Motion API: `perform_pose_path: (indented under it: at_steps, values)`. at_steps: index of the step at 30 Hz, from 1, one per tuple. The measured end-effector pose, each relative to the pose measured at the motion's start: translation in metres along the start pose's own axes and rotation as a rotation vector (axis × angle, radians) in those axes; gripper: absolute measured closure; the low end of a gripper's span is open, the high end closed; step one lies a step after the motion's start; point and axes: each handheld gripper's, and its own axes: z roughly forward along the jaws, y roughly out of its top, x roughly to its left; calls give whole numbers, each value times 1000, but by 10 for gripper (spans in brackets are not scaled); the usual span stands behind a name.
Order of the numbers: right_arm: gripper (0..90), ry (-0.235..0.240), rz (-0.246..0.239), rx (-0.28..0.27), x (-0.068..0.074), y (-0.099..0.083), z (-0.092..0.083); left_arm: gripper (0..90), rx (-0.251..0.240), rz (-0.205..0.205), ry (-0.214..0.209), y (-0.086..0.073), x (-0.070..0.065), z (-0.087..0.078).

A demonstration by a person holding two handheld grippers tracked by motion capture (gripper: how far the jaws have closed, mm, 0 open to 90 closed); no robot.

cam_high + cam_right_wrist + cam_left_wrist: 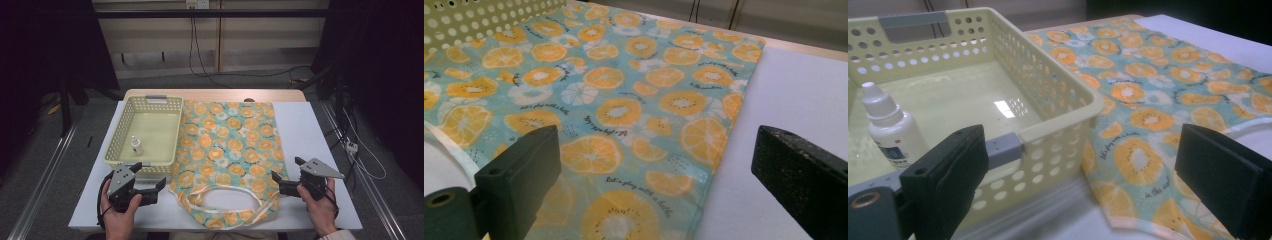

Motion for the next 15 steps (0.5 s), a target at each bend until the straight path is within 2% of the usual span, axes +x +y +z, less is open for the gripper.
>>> perform_pose_path:
  at_steps: [2, 8, 12, 15]
  values:
    - [56, 4, 4, -1, 0, 0, -1, 63, -3, -8, -4, 0, 0, 1]
    - [53, 13, 7, 19, 1, 0, 1, 62, 7, 4, -4, 0, 1, 0]
    - [53, 29, -12, 30, 3, 0, 2, 61, 1, -9, -8, -1, 2, 0]
    - [57, 36, -15, 32, 3, 0, 3, 61, 1, 2, -16, -1, 3, -1]
